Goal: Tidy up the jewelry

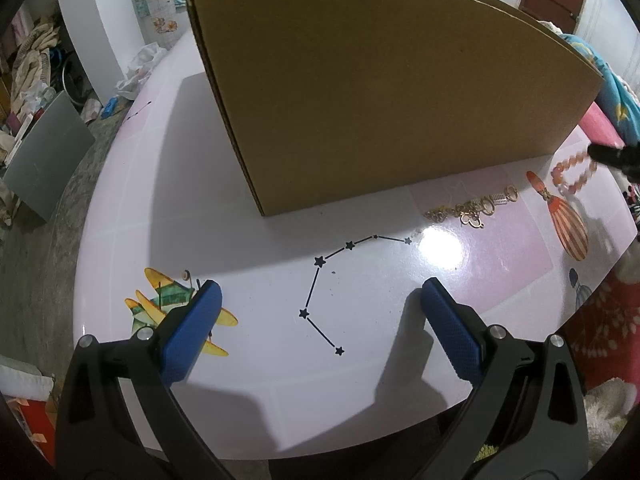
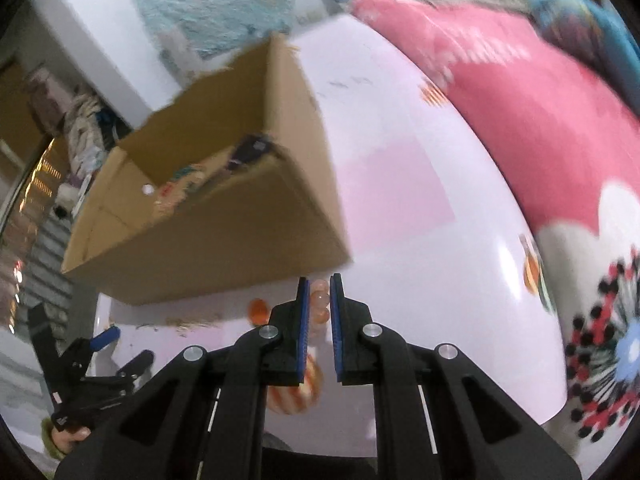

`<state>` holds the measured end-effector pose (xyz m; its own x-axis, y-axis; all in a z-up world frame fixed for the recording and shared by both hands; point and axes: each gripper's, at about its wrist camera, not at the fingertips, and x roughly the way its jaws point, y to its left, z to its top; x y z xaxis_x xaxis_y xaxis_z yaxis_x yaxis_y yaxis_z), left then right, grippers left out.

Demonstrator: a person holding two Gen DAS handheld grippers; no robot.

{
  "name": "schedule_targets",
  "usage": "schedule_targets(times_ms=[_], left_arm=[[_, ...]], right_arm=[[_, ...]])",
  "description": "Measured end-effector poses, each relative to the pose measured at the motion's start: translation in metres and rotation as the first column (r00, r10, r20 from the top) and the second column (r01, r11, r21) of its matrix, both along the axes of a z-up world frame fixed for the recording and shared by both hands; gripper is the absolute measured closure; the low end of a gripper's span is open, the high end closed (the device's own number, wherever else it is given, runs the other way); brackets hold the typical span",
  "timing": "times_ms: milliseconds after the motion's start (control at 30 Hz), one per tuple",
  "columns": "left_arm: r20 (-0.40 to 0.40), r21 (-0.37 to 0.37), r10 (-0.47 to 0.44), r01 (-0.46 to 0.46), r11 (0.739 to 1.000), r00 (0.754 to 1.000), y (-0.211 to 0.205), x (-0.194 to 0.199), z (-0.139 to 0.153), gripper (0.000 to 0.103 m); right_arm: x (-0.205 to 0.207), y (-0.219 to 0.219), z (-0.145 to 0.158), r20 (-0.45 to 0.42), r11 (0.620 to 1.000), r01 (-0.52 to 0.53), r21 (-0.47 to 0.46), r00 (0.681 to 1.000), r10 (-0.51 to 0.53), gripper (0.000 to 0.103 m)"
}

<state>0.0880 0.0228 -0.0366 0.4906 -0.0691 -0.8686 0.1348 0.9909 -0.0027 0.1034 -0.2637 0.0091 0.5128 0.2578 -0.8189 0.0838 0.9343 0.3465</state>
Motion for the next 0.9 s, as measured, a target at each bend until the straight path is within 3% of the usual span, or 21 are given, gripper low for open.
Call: schedule_targets(times_ms=[67,133,200,333,567,700,767,833,900], left_arm=[[0.002,0.0,0.001,-0.001,1.0,1.0,0.0,0.0,0.0,0.007],[0.005,0.0,0.002,-0.002,1.0,1.0,0.0,-0.001,0.0,0.007],[0.008,0.0,0.002,-0.002,1.0,1.0,-0.001,-0.001,0.0,0.007],[0.009,0.0,0.001,-0.001,1.0,1.0,0.001,-0.002,0.001,0.007],[0.017,-0.002,-0.003,0.003,1.0,1.0,0.002,-0.003,0.0,0.007],[0.021,0.007,-0.013,0.013,1.0,1.0,0.001,-0.005,0.003,0.007],[0.07,0.004,-0.045,0.045,0.999,0.997,-0.003,-0.008,0.01,0.008],[0.111,0.005,-0.086,0.086,0.996,0.99,-0.009,-0.011,0.017,0.016],[0.134,0.004,-0.117,0.118,0.993,0.984,-0.016,-0.011,0.021,0.032]], right_arm=[[-0.004,-0.01,-0.005,-0.019,1.0,0.031,0.006,0.999,-0.031,0.091],[-0.008,-0.015,-0.004,-0.007,0.999,0.046,0.005,0.999,-0.046,0.078],[-0.012,-0.016,0.003,0.026,0.998,0.057,-0.009,0.998,-0.057,0.072],[-0.021,-0.001,0.013,0.093,1.0,0.005,-0.026,0.996,-0.003,0.067],[-0.033,0.058,-0.002,0.08,0.973,-0.209,-0.095,0.973,0.216,0.066],[-0.034,0.074,-0.02,0.044,0.968,-0.242,-0.064,0.968,0.245,0.066],[-0.036,0.077,-0.022,0.045,0.968,-0.248,-0.048,0.967,0.25,0.066],[-0.036,0.08,-0.025,0.052,0.965,-0.259,-0.046,0.964,0.262,0.066],[-0.036,0.085,-0.026,0.061,0.96,-0.276,-0.052,0.958,0.279,0.066]])
